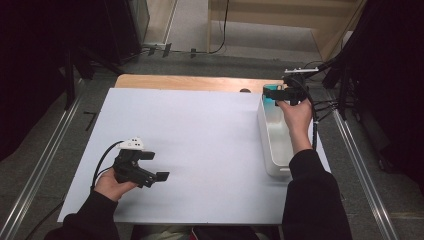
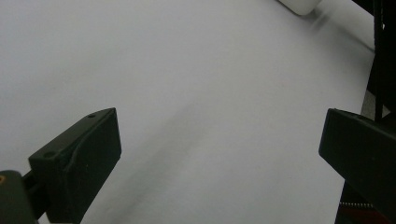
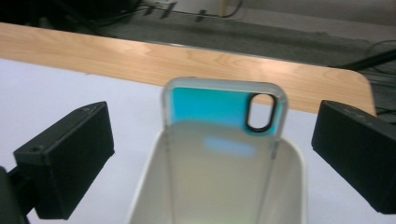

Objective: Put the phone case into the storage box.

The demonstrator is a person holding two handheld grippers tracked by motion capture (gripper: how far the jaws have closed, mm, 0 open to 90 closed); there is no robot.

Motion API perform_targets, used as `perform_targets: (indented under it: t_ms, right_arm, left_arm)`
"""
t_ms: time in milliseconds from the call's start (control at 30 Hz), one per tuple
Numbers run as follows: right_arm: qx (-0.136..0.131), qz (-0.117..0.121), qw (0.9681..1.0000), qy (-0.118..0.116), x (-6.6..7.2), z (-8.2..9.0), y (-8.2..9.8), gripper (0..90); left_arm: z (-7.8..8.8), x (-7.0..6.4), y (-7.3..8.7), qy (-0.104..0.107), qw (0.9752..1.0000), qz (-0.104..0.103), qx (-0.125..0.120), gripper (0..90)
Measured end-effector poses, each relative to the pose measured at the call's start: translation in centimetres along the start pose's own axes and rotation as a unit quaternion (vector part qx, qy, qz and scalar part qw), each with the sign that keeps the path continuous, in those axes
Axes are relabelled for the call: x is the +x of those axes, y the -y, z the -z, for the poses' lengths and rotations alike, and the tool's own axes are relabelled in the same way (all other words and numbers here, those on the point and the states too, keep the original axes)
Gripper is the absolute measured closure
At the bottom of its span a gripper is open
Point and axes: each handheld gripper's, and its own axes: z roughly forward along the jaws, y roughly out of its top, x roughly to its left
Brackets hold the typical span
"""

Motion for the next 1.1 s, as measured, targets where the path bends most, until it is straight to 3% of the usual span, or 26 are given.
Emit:
perform_targets:
  t_ms: [167,333,533,1100]
  right_arm:
    - [0.000,0.016,0.9997,-0.020,0.7,1.1,-0.2,0.0]
    - [0.006,0.026,0.9994,-0.020,1.3,2.0,-0.2,0.0]
    - [0.013,0.034,0.9986,-0.039,1.9,3.0,0.1,0.0]
    - [0.006,0.081,0.9925,-0.091,4.2,5.7,1.3,0.0]
  left_arm:
    - [0.0,0.0,0.0,0.000,1.0000,0.001,0.001,0.0]
    - [0.1,0.0,0.0,0.000,1.0000,0.004,-0.001,0.0]
    - [0.1,0.0,0.0,-0.003,1.0000,0.002,0.001,0.0]
    - [0.2,0.0,0.0,-0.016,0.9999,0.004,0.002,1.5]
